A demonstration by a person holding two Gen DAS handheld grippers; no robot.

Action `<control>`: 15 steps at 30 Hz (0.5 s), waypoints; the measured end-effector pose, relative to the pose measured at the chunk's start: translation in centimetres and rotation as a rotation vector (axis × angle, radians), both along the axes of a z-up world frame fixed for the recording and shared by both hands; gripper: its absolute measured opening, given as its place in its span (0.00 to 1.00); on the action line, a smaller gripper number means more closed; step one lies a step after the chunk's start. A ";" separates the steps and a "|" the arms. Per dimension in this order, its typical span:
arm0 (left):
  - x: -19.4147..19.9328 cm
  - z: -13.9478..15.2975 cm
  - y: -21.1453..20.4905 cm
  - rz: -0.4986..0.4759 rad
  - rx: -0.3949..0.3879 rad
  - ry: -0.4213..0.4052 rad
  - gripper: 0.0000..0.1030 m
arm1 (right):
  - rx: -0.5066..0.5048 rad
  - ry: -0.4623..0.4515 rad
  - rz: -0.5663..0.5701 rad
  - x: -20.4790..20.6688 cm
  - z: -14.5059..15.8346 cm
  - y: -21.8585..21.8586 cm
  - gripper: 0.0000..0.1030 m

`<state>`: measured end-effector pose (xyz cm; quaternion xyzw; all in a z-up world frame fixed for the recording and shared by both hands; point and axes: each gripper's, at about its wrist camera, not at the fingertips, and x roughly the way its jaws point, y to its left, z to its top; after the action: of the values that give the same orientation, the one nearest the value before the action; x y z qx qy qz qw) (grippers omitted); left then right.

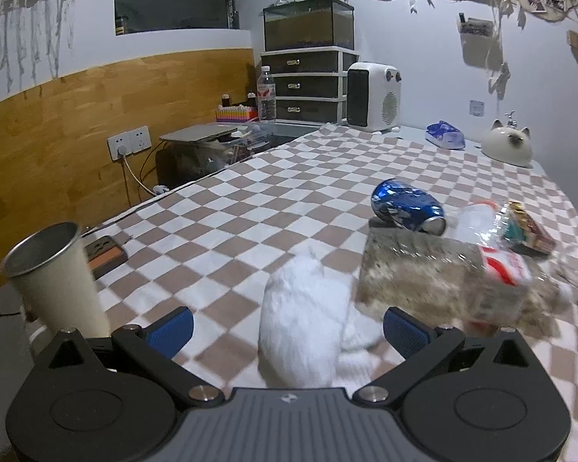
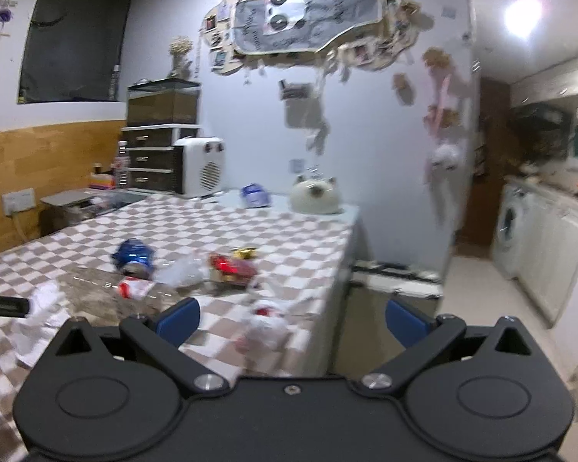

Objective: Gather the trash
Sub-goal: 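Move both tools up toward the trash on the checkered table, then grasp the white tissue with left tool while right tool grasps white plastic bag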

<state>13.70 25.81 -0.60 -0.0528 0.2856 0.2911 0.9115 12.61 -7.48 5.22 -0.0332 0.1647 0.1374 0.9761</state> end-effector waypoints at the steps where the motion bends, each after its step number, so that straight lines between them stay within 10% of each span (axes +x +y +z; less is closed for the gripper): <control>1: 0.7 -0.2 0.6 -0.005 -0.001 0.012 1.00 | 0.030 0.020 0.023 0.9 -0.1 0.1 1.00; 15: 4.3 -5.1 3.8 -0.267 -0.010 0.175 1.00 | 0.066 0.124 0.012 6.8 -1.9 2.5 1.00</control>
<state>17.98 29.65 -5.67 0.0065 0.3697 0.1693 0.9136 19.38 -5.03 3.28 0.0065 0.2199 0.1502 0.9639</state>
